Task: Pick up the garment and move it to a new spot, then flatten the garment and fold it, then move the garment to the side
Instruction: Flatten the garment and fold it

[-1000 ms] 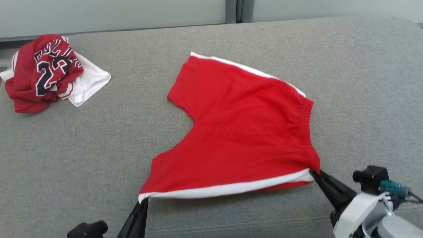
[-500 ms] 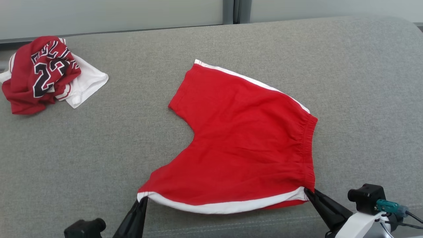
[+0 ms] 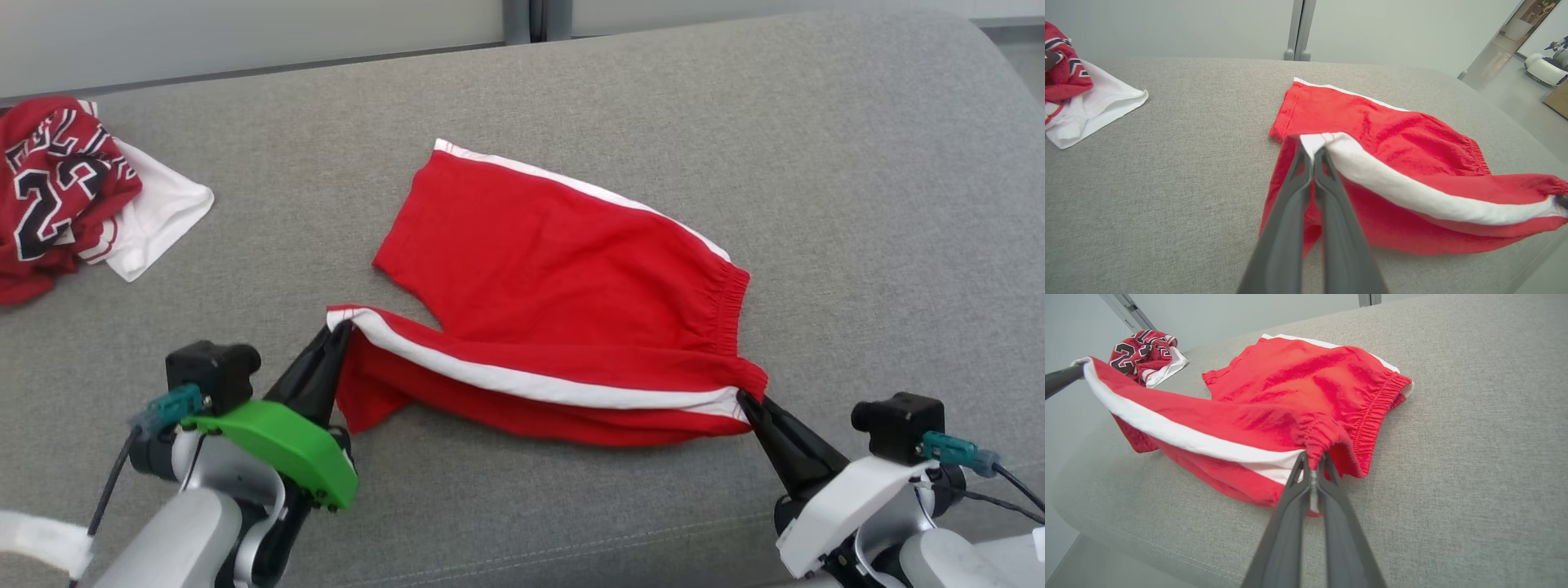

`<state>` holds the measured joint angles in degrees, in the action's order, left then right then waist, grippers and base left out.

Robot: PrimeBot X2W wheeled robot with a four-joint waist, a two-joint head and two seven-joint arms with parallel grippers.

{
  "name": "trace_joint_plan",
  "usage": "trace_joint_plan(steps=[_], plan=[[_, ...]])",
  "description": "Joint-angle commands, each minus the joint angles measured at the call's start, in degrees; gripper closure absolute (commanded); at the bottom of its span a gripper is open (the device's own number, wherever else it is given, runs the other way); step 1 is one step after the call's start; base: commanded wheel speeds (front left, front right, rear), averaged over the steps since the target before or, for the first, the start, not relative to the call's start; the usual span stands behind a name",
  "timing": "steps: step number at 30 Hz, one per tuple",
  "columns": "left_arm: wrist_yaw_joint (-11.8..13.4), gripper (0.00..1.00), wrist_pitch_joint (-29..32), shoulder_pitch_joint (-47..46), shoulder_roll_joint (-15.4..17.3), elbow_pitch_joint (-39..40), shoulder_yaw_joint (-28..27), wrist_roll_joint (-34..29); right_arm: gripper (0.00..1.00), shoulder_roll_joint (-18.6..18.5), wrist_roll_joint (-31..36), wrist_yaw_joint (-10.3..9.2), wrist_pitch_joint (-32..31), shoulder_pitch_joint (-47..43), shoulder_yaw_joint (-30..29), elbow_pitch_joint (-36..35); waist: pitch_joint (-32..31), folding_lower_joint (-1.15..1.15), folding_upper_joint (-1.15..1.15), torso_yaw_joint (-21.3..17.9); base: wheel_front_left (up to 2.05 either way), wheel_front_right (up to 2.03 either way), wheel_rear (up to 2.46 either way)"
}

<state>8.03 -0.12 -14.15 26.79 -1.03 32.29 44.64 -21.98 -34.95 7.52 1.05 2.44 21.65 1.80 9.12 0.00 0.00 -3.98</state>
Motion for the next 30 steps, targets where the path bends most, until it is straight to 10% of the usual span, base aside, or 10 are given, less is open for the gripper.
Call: trace_joint_plan(steps=[1,15,30], plan=[[-1.0,1.0,1.1,-3.9,-0.1,-2.2,0.1,-0.7,1.0,1.1,-0.1,-0.06,0.4,1.9,-0.2,0.9,2.3,0.0,0.0,-2.4,0.0,0.0,0.0],[-10.8,1.0,17.5,-31.5,4.4,-18.0,1.4,-1.4,1.0,10.7,0.3,-0.06,1.7,17.2,0.5,10.7,12.9,0.0,0.0,-11.9,0.0,0.0,0.0],[-13.5,1.0,24.4,-44.0,7.5,-26.8,2.2,-2.4,1.0,16.8,-2.9,-0.07,4.3,30.6,3.0,22.6,19.4,0.0,0.0,-18.4,0.0,0.0,0.0]])
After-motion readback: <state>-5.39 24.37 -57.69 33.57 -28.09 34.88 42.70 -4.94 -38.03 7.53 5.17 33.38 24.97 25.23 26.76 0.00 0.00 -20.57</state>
